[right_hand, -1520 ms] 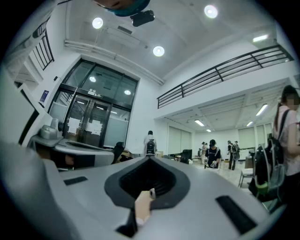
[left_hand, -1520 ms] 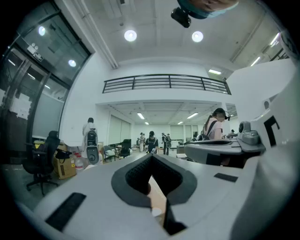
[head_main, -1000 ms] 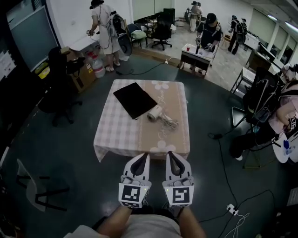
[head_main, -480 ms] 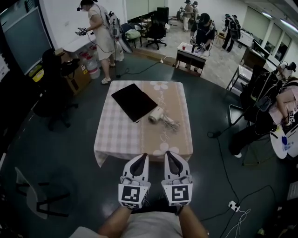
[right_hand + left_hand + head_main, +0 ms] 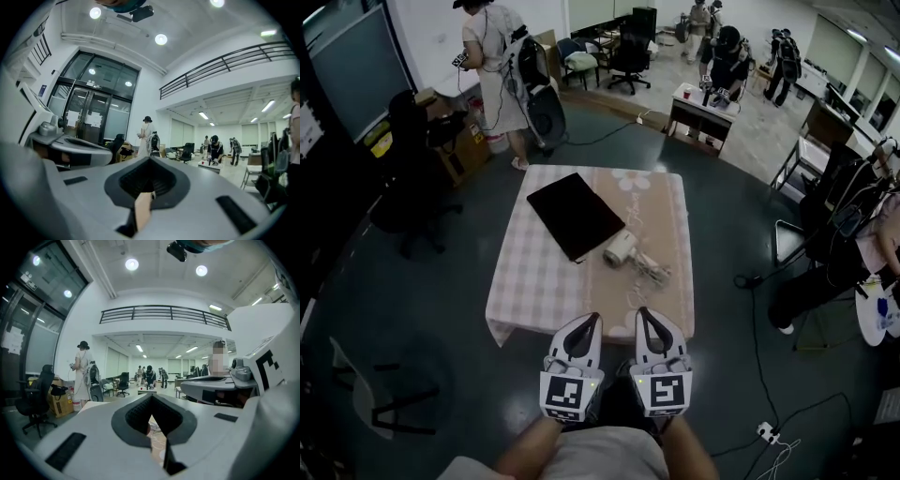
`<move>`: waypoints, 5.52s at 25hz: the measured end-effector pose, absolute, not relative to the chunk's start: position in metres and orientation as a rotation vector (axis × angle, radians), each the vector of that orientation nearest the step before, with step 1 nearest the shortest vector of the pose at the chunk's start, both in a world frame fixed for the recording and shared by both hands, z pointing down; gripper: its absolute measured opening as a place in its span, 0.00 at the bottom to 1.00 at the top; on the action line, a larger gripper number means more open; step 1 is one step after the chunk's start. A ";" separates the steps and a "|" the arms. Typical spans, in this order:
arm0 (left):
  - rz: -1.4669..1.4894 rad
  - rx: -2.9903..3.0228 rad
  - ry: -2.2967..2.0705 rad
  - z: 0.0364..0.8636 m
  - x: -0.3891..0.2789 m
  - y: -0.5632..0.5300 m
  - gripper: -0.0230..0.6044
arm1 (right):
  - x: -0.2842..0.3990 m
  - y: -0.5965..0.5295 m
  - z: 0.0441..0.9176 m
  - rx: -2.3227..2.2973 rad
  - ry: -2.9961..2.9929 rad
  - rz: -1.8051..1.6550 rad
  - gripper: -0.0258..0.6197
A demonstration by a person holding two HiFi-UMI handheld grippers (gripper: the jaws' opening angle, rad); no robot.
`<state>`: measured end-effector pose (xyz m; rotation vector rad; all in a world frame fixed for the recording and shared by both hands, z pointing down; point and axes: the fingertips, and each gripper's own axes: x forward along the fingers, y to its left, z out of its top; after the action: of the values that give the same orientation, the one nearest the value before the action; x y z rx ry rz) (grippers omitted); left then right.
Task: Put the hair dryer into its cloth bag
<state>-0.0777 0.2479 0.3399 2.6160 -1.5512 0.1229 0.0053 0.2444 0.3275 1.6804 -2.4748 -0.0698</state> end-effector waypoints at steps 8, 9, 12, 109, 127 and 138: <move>0.224 2.548 -1.573 0.364 -0.061 0.177 0.03 | 0.027 0.174 0.353 1.624 -2.490 0.033 0.06; 0.239 2.537 -1.572 0.368 -0.060 0.170 0.03 | 0.030 0.166 0.356 1.618 -2.491 0.040 0.06; 0.292 2.509 -1.570 0.382 -0.055 0.151 0.03 | 0.036 0.147 0.365 1.595 -2.492 0.055 0.06; 1.043 2.108 -0.905 0.638 -0.103 -0.067 0.08 | 0.066 0.037 0.543 1.484 -2.204 0.480 0.06; 1.286 2.140 -0.801 0.664 -0.104 -0.054 0.08 | 0.060 0.036 0.554 1.466 -2.189 0.496 0.06; 1.356 2.160 -0.761 0.668 -0.103 -0.051 0.08 | 0.061 0.037 0.559 1.446 -2.185 0.507 0.06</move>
<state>-0.1030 -0.0513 0.6677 2.1596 -0.7610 1.3560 0.0607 0.0368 0.5585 1.4465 -2.1846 0.5073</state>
